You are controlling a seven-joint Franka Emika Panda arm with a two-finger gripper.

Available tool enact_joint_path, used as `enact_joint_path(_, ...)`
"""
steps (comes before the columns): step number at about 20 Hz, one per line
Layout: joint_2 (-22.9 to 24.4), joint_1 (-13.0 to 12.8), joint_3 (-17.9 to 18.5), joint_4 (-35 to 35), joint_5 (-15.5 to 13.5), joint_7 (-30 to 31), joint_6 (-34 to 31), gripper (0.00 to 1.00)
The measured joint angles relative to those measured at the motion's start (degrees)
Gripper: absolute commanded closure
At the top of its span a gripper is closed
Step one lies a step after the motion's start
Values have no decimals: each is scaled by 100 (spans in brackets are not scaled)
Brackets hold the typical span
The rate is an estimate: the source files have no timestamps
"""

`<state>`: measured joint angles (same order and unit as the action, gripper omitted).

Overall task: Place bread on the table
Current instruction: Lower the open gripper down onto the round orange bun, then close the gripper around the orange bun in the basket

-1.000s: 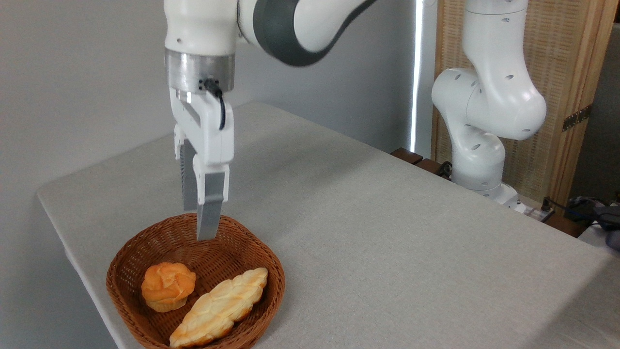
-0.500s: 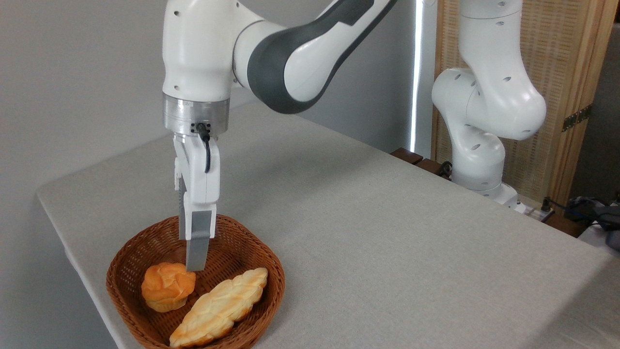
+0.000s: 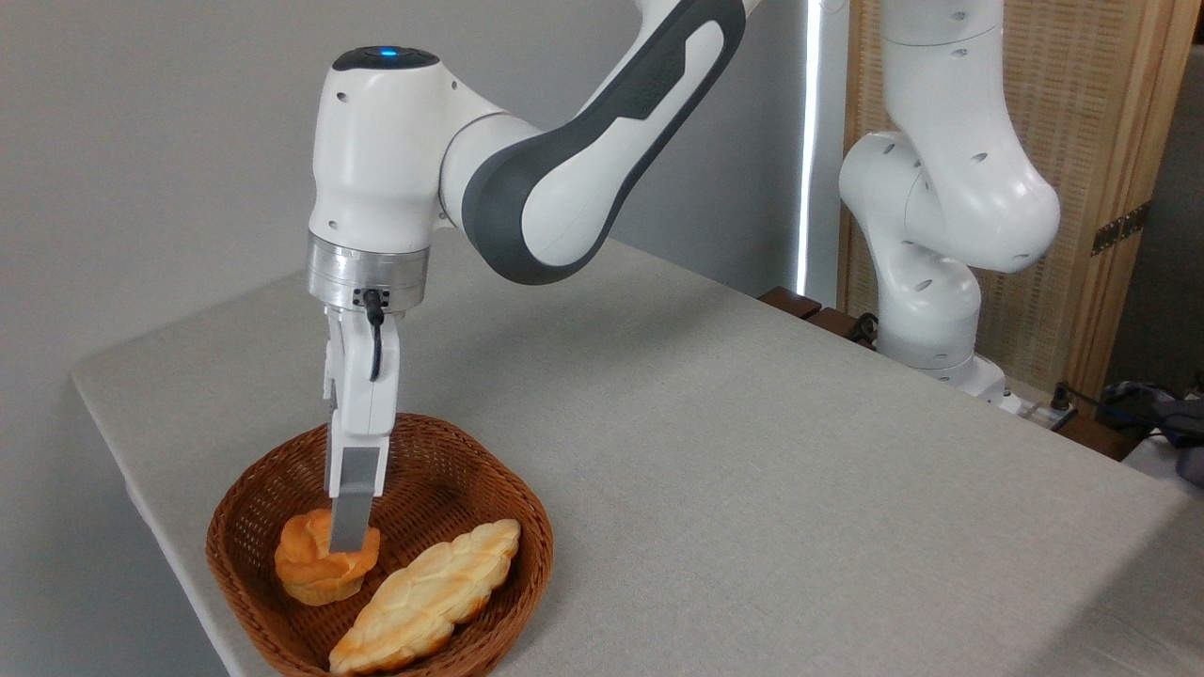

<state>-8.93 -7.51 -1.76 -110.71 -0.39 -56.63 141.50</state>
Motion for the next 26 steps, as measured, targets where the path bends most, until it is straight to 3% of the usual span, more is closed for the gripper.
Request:
enact_joint_path(13,-404,5,0,-2,0,-182,696,1)
enact_joint_path(19,-405,5,-2,-1,0,-182,704,42)
enact_joint_path(26,-405,13,-4,-1,0,-423,704,46)
